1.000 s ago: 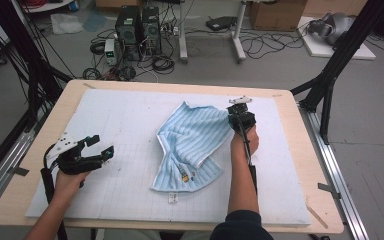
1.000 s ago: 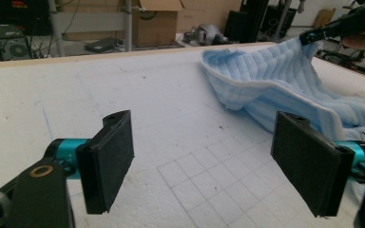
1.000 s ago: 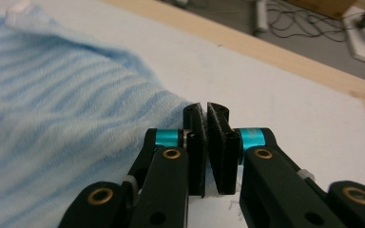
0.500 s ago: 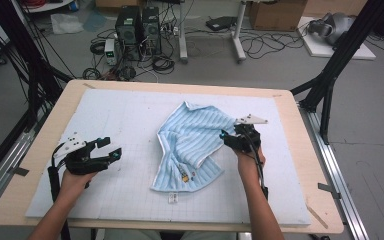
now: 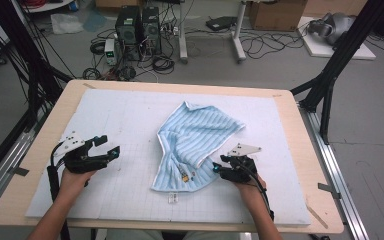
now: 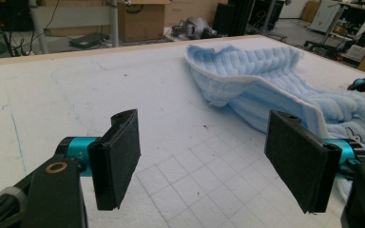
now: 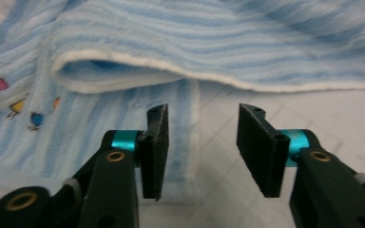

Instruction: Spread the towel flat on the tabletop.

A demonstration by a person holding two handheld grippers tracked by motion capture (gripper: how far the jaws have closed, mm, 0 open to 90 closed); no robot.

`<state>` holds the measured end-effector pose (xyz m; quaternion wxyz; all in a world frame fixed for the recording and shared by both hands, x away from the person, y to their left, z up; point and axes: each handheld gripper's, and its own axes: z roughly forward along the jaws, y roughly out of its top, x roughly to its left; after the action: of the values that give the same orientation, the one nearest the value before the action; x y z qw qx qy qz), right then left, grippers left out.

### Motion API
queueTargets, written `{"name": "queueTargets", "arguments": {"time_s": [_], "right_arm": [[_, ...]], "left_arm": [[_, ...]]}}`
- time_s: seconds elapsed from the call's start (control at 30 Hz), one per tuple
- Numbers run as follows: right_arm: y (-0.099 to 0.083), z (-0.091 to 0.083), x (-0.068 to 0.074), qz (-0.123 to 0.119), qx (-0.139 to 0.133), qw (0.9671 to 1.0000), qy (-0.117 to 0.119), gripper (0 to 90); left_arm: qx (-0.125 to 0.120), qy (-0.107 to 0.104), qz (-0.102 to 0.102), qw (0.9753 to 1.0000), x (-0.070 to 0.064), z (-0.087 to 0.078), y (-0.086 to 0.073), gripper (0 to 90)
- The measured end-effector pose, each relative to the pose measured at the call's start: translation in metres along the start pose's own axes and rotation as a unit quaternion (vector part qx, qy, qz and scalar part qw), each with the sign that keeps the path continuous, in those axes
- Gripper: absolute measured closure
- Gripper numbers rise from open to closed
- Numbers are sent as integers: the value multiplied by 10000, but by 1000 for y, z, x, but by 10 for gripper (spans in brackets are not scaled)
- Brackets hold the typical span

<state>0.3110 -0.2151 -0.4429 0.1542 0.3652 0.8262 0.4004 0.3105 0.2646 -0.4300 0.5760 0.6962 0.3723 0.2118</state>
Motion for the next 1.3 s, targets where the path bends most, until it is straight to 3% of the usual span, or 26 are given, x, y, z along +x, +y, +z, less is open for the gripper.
{"name": "queueTargets", "arguments": {"time_s": [0.07, 0.13, 0.3, 0.63, 0.73, 0.8, 0.9, 1.0, 1.07, 1.13, 1.2, 1.3], "right_arm": [[-1, 1, 1, -33, 46, 9999, 84, 553], [-3, 5, 6, -277, 233, 9991, 217, 582], [-4, 2, 10, -373, 304, 9977, 483, 832], [-25, -28, 26, -675, 503, 9900, 1134, 842], [-32, -38, 31, -835, 550, 9875, 1217, 815], [-31, -43, 31, -845, 510, 9881, 1181, 745], [-23, -47, 20, -484, 111, 9926, 1112, 636], [-11, -44, 8, -223, -176, 9971, 703, 546], [-1, -32, 0, -76, -180, 9996, 221, 485], [8, -17, -6, 39, -77, 9999, -93, 449], [15, -2, -11, 213, -28, 9996, -201, 444], [23, 16, -15, 265, 83, 9993, -259, 467]], "left_arm": [[-1, 2, 7, 10000, 0, 0, 0, 280], [7, 7, 22, 10000, 0, 1, 0, 280], [10, 1, 9, 10000, -1, 1, 0, 281], [-13, 55, -10, 10000, 1, 1, 0, 281], [-12, 82, -2, 10000, 2, 1, 0, 281], [-5, 76, 1, 10000, 1, 1, 0, 280], [-1, 67, 5, 10000, 1, 1, 0, 281], [7, 63, 2, 10000, 1, 1, 0, 280], [16, 62, 24, 10000, 1, 2, -1, 280], [13, 55, 22, 10000, 0, 2, -1, 279], [8, 57, 20, 10000, -1, 2, -1, 279], [20, 47, 33, 10000, -1, 2, -1, 279]]}}
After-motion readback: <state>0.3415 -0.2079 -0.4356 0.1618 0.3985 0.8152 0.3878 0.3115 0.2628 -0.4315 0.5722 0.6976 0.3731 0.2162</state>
